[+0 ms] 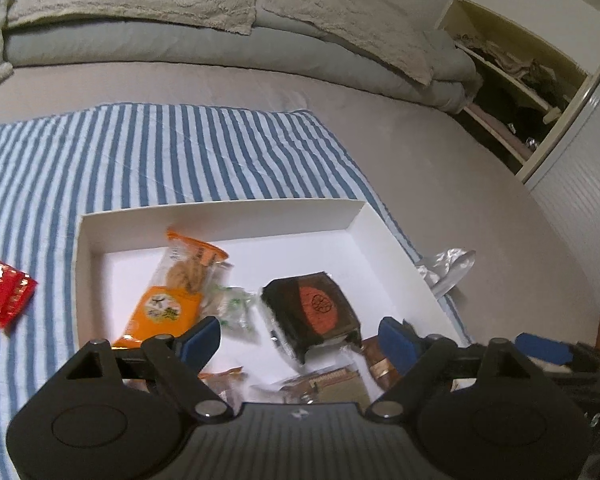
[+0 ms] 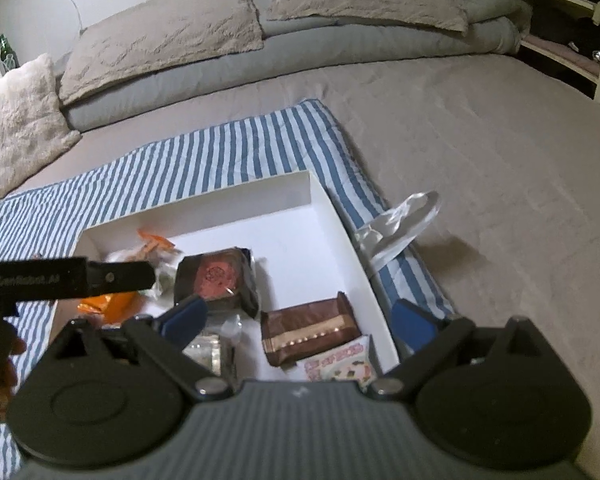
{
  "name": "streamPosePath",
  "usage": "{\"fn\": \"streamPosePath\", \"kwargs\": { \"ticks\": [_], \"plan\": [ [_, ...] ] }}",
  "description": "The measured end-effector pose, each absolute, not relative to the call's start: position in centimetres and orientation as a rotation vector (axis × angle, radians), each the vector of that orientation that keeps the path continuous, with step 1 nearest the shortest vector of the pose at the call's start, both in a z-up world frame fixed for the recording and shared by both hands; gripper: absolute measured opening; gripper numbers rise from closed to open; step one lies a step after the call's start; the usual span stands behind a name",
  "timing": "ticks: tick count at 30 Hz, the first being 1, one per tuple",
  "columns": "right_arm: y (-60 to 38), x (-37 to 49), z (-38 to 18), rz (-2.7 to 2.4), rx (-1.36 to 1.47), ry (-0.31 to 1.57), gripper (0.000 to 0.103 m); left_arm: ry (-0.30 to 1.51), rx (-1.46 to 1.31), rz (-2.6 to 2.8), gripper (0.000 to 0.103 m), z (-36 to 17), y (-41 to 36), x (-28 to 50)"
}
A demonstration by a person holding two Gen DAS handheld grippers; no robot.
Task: Organize snacks
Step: 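Move both tools back over the red wrapper and yellow pouch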
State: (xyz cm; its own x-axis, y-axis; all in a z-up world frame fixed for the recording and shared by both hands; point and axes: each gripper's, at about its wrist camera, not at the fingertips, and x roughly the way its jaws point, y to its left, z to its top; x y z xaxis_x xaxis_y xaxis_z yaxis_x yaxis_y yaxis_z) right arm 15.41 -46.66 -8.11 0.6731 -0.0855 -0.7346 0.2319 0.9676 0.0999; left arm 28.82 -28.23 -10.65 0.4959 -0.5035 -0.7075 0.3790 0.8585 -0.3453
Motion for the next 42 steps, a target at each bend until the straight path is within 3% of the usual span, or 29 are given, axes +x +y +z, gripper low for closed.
{"fn": "streamPosePath", "kwargs": {
  "ticks": [9,42],
  "plan": [
    [-45.9,14.3,-7.0,-0.224,0.182,0.811,0.102,0.876,-0.074,-0.513,0.103,-9.3,-26.6,27.2],
    [-35.1,18.3,-6.0,-0.112,0.137,0.781,0.103,0.834,-0.03,-0.297,0.103,-7.4,-12.0,27.4]
  ]
}}
